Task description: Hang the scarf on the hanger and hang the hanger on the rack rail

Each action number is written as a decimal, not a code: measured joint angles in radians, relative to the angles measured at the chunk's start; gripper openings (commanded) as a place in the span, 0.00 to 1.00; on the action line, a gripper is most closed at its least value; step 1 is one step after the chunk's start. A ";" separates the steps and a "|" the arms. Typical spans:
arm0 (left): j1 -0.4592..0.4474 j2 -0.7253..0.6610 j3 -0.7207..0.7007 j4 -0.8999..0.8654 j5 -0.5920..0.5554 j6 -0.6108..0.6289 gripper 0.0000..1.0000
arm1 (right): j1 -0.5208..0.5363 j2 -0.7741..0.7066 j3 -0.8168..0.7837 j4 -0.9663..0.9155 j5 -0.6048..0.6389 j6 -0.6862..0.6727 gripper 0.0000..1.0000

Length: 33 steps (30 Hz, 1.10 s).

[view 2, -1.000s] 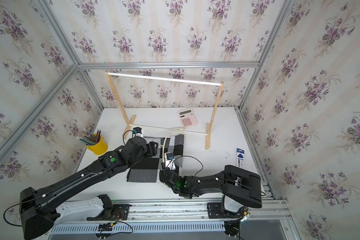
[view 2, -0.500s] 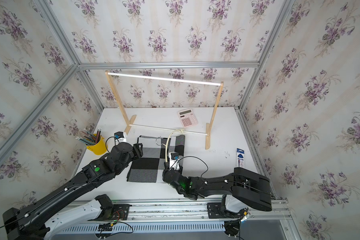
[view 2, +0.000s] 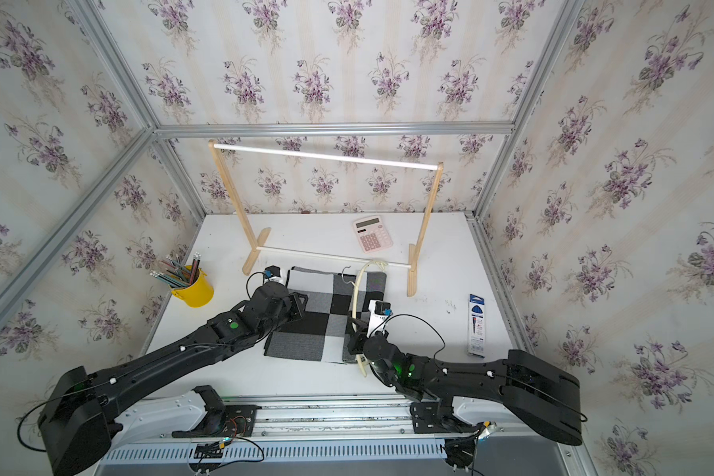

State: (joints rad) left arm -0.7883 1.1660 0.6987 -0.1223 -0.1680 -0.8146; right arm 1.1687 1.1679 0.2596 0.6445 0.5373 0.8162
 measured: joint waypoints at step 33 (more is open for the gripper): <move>0.001 0.613 0.120 0.427 0.448 -0.174 0.30 | -0.037 -0.017 -0.101 0.220 -0.099 0.045 0.00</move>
State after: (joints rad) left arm -0.7872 1.7794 0.8188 0.3050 0.2798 -0.9886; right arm 1.1320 1.1511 0.1589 0.8650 0.4381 0.8608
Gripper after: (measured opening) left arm 0.297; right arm 0.123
